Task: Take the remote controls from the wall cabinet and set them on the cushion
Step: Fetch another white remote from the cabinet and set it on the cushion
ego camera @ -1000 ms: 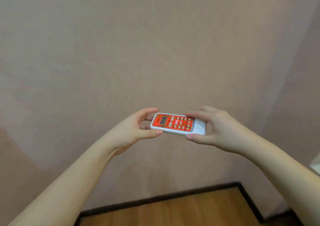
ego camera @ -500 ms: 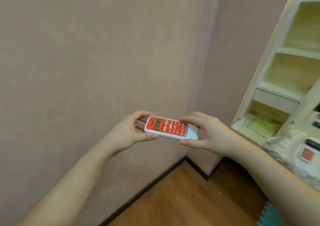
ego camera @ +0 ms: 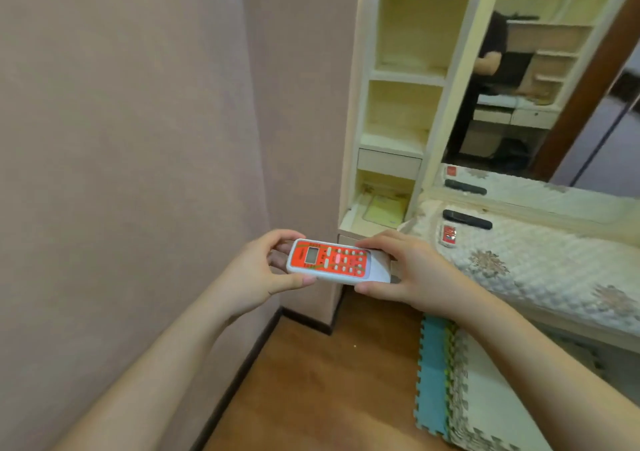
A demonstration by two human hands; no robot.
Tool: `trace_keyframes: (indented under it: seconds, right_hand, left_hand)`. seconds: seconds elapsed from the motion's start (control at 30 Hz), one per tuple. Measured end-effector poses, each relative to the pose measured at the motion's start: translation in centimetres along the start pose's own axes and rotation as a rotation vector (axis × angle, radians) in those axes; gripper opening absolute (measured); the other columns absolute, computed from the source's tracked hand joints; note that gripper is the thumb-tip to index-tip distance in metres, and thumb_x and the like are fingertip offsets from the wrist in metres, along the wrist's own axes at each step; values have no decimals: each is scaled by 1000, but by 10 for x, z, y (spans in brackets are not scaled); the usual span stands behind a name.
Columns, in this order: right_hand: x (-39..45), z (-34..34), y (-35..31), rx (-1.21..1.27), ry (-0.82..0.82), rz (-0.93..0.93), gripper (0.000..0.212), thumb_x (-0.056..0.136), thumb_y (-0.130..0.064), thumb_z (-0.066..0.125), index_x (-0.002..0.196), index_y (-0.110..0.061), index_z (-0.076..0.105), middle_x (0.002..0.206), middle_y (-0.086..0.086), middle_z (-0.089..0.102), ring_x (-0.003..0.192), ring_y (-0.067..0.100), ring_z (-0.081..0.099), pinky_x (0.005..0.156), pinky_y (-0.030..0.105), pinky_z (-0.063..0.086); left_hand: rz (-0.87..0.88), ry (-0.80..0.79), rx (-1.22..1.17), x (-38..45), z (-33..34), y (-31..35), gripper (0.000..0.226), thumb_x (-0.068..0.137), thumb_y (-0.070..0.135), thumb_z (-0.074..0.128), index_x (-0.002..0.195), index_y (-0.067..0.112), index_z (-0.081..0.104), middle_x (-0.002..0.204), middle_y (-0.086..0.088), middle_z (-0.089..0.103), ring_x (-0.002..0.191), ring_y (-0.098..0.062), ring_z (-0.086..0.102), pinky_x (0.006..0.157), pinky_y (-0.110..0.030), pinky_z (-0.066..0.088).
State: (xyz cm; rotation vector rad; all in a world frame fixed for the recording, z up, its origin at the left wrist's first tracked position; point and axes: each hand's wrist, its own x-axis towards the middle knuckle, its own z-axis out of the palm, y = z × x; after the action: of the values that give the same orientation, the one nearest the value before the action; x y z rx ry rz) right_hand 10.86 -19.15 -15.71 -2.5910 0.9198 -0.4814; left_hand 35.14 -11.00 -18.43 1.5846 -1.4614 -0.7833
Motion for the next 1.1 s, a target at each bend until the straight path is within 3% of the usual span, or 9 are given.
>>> trace_keyframes:
  seconds: [0.23,0.5,0.67,0.9,1.1]
  right_hand:
    - [-32,-38,98,-5,61,142,65,76,-59,67,132,-29,51,122,-15,54,106,-6,46,84,2,33]
    - [-69,-79,201,-1,119,299,68,76,-57,67,135,-28,49,127,-12,51,115,4,48,99,26,41]
    - [-79,-82,243,-2,136,355,68,77,-52,69,136,-24,49,126,-10,51,115,3,47,92,14,31]
    - [-67,-73,277,0,155,452,68,79,-52,67,137,-23,47,125,-9,50,107,-2,42,89,14,32]
    - [-31,-60,299,-30,157,552,68,80,-51,66,138,-20,46,126,-7,50,111,5,48,91,16,35]
  left_hand:
    - [59,-173,39,84,88,31,62,66,41,85,119,34,55,106,13,67,94,-3,65,84,-27,56]
    - [86,-324,35,171,193,60,65,65,40,86,122,34,56,105,9,68,92,-7,66,85,-30,55]
    - [84,-373,35,205,236,60,62,64,37,87,117,40,57,101,7,67,87,-12,65,85,-34,54]
    - [83,-450,86,259,265,47,63,67,40,84,122,45,53,105,7,65,87,-9,65,81,-28,55]
    - [154,-491,164,311,273,26,62,76,36,78,131,43,49,96,12,59,76,-3,60,72,-23,54]
